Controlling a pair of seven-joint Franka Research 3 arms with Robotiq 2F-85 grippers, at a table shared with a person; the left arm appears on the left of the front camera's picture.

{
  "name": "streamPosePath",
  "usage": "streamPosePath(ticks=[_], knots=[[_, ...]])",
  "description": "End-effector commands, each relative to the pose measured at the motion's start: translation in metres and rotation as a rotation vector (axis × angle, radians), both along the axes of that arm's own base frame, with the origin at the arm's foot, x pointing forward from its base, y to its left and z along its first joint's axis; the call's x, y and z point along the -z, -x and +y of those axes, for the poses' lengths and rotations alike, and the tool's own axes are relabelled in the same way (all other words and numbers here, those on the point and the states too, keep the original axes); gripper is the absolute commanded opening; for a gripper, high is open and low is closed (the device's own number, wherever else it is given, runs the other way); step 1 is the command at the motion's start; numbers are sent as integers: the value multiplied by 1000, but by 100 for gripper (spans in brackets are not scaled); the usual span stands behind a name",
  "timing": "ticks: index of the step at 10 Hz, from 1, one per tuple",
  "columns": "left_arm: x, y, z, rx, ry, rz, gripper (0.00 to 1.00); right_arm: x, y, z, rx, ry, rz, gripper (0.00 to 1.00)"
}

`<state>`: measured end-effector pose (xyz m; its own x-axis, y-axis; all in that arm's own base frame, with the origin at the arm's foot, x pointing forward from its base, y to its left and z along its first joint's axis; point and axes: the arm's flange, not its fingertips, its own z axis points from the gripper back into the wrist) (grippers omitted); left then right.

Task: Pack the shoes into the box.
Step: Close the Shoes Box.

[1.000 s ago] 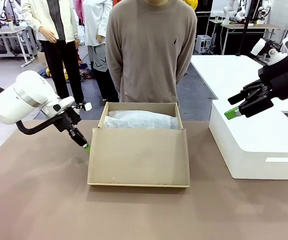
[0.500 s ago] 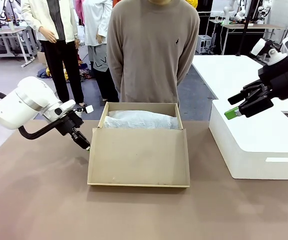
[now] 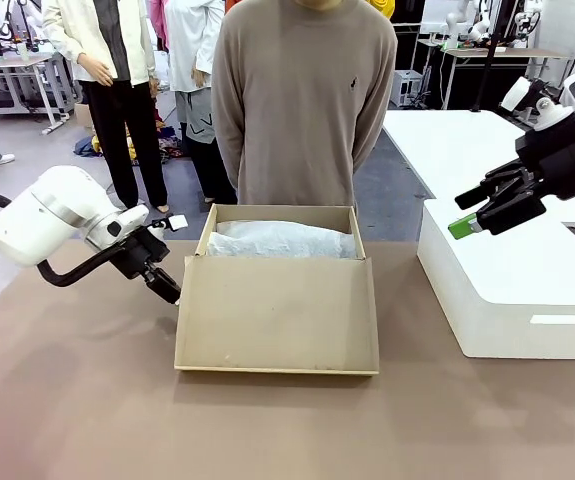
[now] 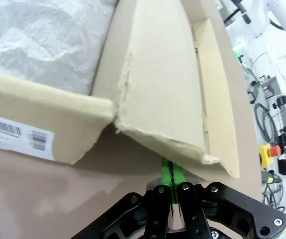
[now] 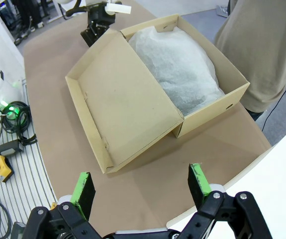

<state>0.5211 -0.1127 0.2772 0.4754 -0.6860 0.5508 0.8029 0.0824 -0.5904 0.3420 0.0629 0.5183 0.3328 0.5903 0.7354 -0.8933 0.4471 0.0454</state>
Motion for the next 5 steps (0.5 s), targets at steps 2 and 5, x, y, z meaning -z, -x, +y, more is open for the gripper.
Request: streamPosePath(ticks=[2, 5], knots=[[2, -4, 1, 50, 86, 38, 0, 2, -4, 1, -22, -31, -22, 100], [2, -5, -1, 84, 133, 65, 0, 2, -4, 1, -22, -31, -22, 100]])
